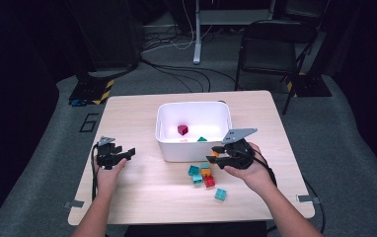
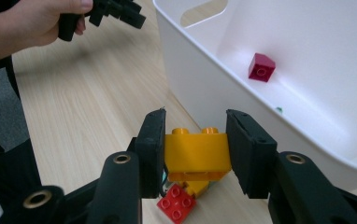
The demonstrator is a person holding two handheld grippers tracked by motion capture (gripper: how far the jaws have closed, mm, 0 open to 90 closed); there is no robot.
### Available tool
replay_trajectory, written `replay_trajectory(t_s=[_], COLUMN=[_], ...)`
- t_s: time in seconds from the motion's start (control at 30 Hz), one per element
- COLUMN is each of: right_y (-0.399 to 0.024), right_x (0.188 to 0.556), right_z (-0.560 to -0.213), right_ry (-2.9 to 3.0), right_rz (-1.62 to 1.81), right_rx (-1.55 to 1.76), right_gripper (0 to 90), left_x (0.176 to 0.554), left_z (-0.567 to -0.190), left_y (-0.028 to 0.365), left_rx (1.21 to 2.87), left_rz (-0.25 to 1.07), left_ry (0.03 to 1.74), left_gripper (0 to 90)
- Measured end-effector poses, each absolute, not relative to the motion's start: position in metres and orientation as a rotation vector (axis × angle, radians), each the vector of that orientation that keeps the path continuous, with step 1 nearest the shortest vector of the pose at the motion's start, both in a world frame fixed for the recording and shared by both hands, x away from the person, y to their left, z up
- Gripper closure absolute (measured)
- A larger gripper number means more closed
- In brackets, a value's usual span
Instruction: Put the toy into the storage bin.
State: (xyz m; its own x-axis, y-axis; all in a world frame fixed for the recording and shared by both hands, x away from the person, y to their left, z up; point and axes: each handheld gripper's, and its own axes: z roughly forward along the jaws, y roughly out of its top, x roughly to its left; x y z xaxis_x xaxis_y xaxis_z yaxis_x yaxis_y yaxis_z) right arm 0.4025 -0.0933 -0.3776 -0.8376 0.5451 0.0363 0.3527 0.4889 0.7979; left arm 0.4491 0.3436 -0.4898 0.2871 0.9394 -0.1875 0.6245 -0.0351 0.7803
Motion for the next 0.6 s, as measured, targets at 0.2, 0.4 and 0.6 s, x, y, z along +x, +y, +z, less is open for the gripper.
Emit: replay_trajectory(t_s=[0.2,0.4,0.6], right_y=[-0.092,-0.089,-0.086], right_x=[0.413,0.425,0.439], right_z=[-0.356,-0.34,-0.329], right_ry=[2.498,2.489,2.478], right_rz=[1.276,1.274,1.294], right_rx=[0.759,0.761,0.777], right_gripper=[58.6,58.6,58.6], left_x=[0.449,0.449,0.449], left_z=[-0.49,-0.49,-0.49], left_y=[0.344,0.344,0.344], left_rx=[1.745,1.743,1.741], left_rz=[0.489,0.488,0.487], left_ry=[1.427,1.427,1.43], left_gripper=[33.3,33.3,33.3])
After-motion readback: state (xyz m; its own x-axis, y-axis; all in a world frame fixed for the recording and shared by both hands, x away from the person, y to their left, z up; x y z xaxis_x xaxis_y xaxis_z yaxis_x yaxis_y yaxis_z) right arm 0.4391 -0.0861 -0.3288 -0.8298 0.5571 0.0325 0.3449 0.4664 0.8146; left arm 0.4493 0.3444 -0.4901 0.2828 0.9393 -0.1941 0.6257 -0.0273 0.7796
